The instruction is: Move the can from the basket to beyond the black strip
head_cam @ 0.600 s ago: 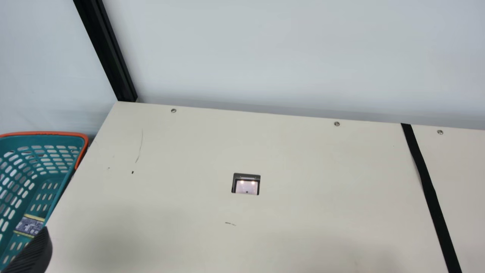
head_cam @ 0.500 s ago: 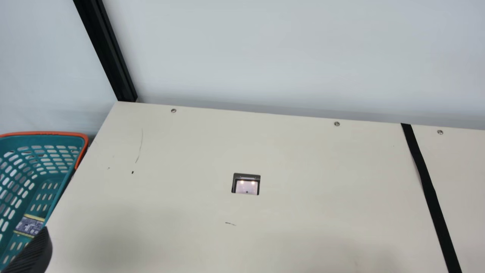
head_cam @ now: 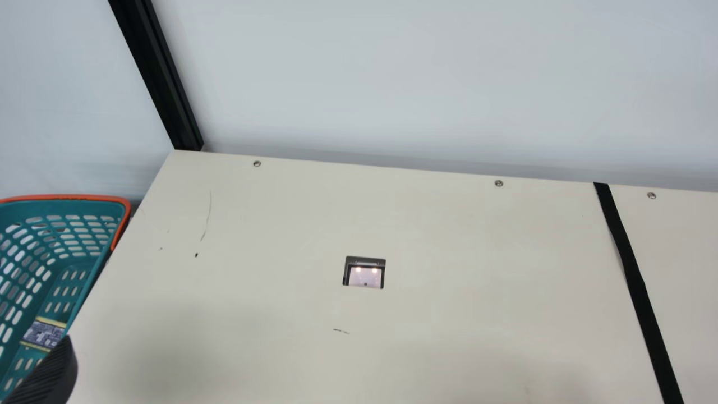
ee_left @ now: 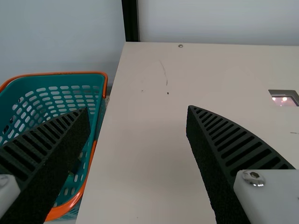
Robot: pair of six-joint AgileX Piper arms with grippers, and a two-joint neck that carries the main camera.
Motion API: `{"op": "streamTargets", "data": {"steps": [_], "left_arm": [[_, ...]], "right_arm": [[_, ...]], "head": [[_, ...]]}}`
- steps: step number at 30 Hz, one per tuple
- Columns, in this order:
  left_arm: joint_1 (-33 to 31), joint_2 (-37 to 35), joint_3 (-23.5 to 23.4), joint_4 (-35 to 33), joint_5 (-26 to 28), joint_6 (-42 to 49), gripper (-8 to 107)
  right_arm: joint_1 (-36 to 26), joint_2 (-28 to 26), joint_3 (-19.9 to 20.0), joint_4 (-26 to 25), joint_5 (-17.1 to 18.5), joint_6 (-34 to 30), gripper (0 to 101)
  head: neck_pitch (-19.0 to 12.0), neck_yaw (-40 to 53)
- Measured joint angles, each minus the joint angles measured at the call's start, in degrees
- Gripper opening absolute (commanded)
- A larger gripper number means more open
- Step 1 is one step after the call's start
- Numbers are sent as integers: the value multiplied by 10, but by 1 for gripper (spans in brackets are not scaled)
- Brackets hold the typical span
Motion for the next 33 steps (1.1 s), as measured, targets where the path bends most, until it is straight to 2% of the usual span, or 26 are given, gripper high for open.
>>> {"op": "streamTargets", "data": {"steps": [33], "left_arm": [[0,0,0,0,0,0,90]], "right_arm": [[0,0,0,0,0,0,101]], "head": [[-3,0]]}}
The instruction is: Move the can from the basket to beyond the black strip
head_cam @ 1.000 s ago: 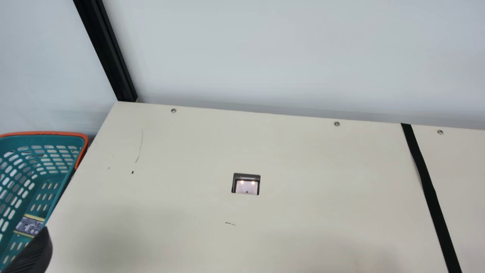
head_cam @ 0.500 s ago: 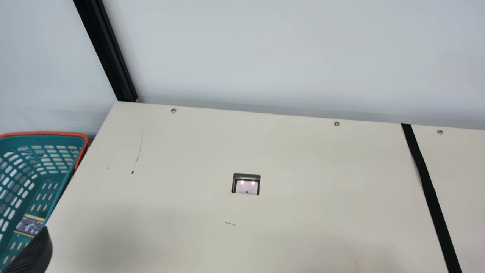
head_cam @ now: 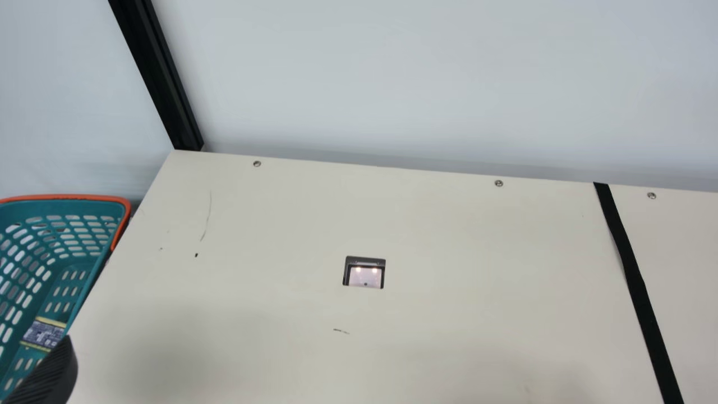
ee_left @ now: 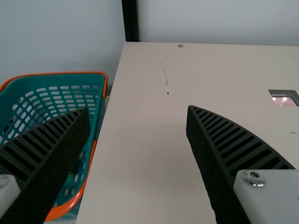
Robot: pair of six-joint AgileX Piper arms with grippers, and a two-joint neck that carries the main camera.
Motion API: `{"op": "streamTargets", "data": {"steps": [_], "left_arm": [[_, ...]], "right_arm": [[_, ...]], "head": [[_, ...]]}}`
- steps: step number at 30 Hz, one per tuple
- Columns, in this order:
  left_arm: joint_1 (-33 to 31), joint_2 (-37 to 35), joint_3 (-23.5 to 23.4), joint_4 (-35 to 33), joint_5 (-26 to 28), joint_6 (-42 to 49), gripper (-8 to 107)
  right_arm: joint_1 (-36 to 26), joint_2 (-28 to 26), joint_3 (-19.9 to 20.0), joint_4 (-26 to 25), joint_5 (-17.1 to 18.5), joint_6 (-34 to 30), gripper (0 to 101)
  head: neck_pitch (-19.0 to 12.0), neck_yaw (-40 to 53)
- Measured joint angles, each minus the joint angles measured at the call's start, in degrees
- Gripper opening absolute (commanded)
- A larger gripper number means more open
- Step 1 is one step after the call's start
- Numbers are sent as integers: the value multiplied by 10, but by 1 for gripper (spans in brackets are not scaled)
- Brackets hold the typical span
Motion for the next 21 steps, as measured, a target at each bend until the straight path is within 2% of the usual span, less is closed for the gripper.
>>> {"op": "streamTargets", "data": {"steps": [21], "left_arm": [[0,0,0,0,0,0,90]], "right_arm": [[0,0,0,0,0,0,101]], "head": [[0,0]]}}
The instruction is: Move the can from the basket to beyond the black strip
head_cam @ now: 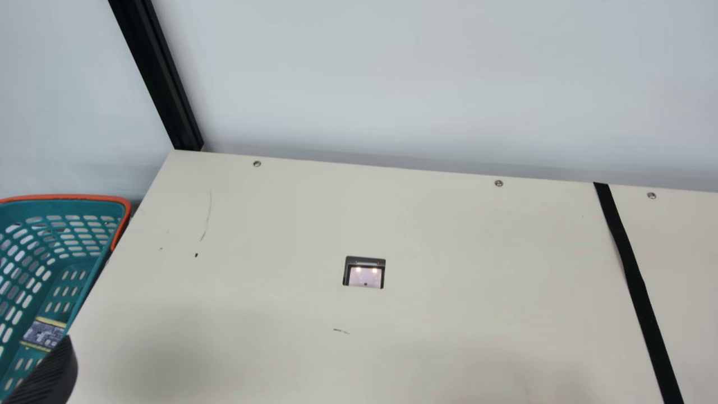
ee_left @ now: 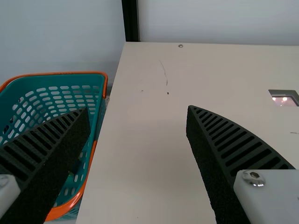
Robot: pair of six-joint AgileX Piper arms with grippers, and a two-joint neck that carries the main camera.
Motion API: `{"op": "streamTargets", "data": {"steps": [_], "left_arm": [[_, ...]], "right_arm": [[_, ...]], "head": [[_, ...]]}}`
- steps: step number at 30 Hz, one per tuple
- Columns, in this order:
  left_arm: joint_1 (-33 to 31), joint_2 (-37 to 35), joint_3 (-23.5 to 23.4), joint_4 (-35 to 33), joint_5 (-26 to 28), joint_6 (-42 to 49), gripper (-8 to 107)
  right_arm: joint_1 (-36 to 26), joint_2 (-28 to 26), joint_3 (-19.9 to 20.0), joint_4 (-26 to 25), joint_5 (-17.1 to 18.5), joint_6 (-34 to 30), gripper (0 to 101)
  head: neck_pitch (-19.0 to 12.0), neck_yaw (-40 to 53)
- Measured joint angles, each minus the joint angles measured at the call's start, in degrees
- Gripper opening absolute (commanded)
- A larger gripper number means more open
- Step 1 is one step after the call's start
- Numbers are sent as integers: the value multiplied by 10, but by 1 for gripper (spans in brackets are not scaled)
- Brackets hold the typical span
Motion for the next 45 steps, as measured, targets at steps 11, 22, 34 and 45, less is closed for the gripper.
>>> {"op": "streamTargets", "data": {"steps": [11,22,34,45], "left_arm": [[0,0,0,0,0,0,90],[0,0,0,0,0,0,90],[0,0,0,0,0,0,90],[0,0,0,0,0,0,90]], "right_arm": [[0,0,0,0,0,0,101],[0,0,0,0,0,0,101],[0,0,0,0,0,0,101],[0,0,0,0,0,0,101]], "head": [[0,41],[0,141],[-12,235],[-23,290]]}}
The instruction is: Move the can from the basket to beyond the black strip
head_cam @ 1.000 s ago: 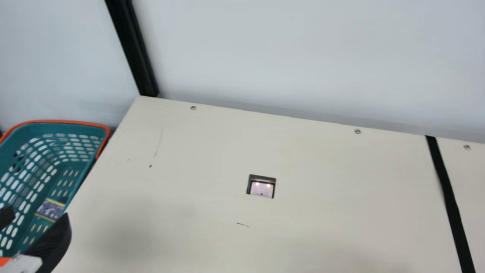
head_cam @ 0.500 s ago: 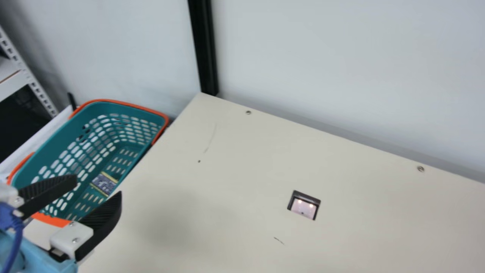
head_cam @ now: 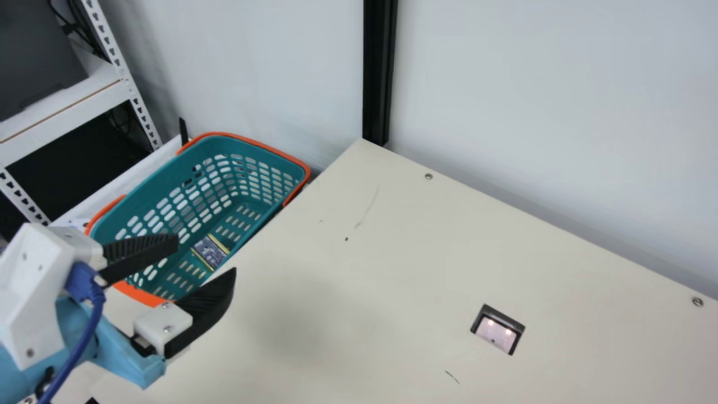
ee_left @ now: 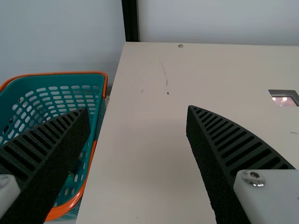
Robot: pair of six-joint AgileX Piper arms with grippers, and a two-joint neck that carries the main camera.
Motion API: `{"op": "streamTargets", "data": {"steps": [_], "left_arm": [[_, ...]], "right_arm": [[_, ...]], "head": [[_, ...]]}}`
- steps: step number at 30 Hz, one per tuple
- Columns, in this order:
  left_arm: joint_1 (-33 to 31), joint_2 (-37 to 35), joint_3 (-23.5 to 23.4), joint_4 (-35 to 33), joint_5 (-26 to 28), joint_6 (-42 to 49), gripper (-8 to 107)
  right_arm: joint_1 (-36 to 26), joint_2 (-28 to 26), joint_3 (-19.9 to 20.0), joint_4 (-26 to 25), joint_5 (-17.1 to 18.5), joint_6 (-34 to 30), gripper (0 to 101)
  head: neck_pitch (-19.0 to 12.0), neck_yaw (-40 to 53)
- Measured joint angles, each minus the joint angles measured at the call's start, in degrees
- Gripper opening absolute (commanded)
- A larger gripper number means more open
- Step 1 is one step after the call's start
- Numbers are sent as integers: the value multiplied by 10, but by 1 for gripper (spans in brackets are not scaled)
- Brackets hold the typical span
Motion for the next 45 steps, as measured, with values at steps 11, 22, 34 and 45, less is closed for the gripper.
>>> {"op": "streamTargets", "data": {"steps": [11,22,34,45], "left_arm": [[0,0,0,0,0,0,90],[0,0,0,0,0,0,90],[25,61,-57,1,-7,-37,90],[68,207,-174,26,-17,-87,90]], "right_arm": [[0,0,0,0,0,0,101],[0,0,0,0,0,0,101],[0,0,0,0,0,0,101],[0,0,0,0,0,0,101]], "head": [[-3,6],[-3,6],[-3,6],[-3,6]]}}
